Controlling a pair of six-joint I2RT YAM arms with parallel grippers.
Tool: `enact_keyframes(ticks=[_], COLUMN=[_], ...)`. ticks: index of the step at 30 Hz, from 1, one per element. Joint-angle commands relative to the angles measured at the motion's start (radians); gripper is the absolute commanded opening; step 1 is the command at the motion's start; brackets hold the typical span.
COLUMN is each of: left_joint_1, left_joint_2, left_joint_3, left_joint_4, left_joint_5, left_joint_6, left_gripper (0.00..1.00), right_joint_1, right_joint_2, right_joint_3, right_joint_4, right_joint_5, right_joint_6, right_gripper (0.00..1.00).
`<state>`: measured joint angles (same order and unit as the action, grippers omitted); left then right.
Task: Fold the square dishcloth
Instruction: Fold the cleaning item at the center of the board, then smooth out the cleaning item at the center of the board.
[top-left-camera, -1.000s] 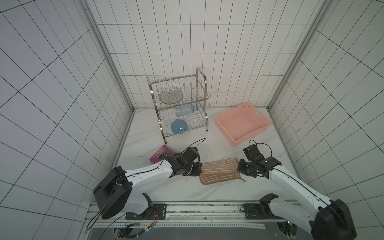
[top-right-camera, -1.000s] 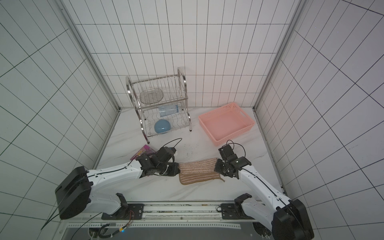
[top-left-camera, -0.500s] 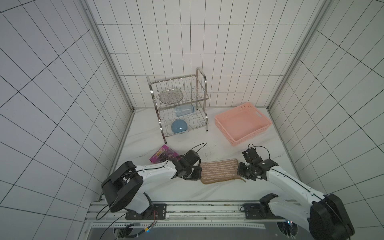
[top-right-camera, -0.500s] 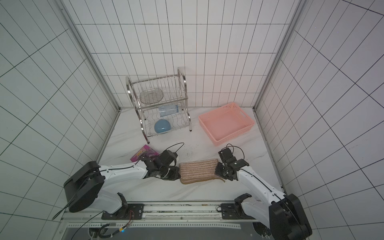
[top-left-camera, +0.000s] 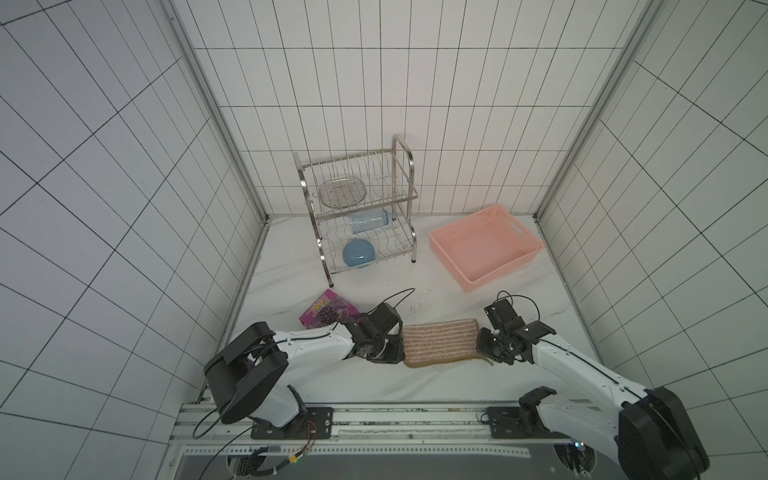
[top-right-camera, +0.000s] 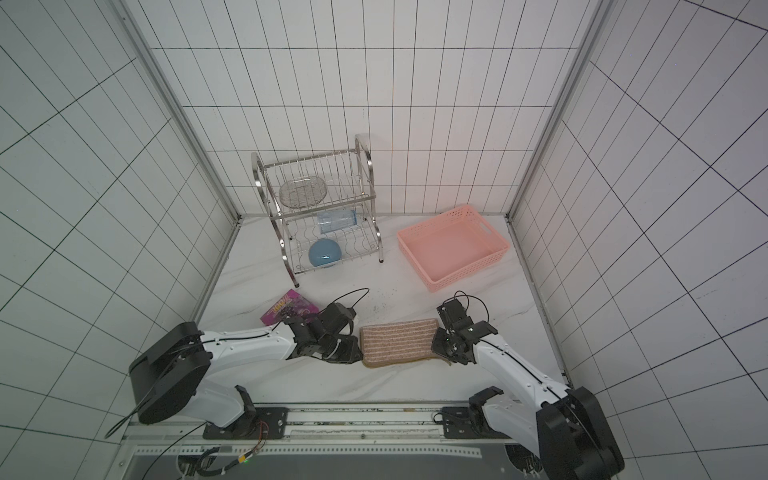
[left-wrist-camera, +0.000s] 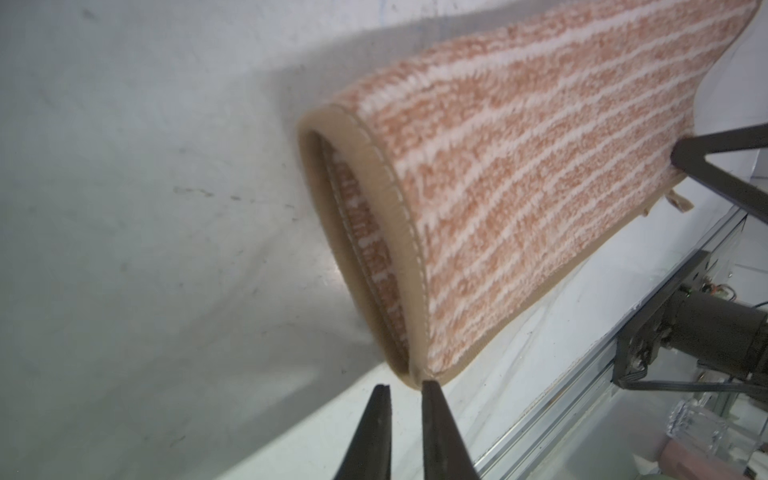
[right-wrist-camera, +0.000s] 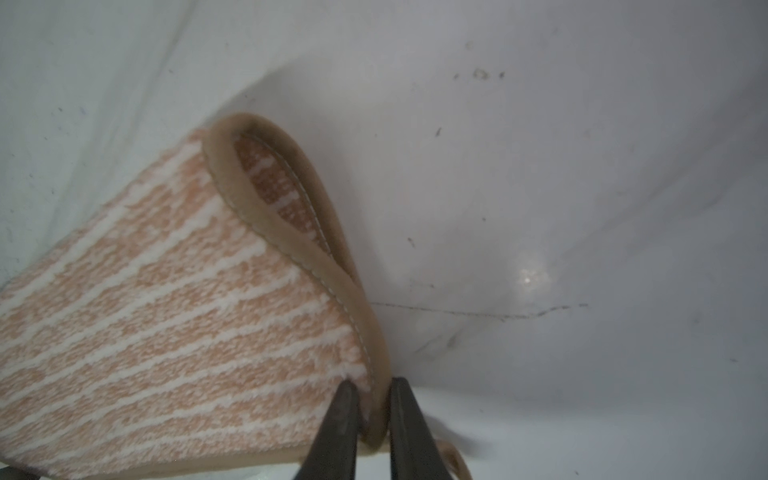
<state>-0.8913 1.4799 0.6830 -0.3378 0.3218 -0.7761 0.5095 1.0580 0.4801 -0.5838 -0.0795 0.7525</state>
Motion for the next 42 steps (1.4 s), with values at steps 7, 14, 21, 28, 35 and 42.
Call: enact_keyframes(ticks=[7,14,21,28,35,42], left_joint_1=[-0.001,-0.001,-0.001,0.016,0.061,0.061], left_joint_2=[-0.085,-0.187,-0.028,0.122,0.174,0.192], left_joint_3=[0.038,0.139,0.189,0.182,0.121,0.114], left_joint_4=[-0.112,-0.188,0.014,0.050,0.072,0.079], left_joint_5=[-0.053,-0.142,-0.075,-0.040,-0.031,-0.028], left_joint_6=[0.026,0.058,0.071,0.105,0.112,0.112], left_gripper=[0.33,0.37,0.29,0.25,0.19,0.19], right_joint_1=[-0.013,-0.012,-0.012,-0.016,-0.032,-0.037], right_joint_2=[-0.083,-0.132,-0.008,0.140,0.218,0.258], right_joint_3=[0.070,0.139,0.149,0.130,0.096,0.072], right_joint_4=[-0.124,-0.154,0.055,0.178,0.198,0.203], right_joint_5=[0.091,0.077,-0.067,-0.105,-0.042,-0.058], right_joint_6=[-0.027,-0.058,-0.032,-0.012,-0.029,-0.027], right_gripper=[0.31,0.32,0.27,0.26,0.26,0.28])
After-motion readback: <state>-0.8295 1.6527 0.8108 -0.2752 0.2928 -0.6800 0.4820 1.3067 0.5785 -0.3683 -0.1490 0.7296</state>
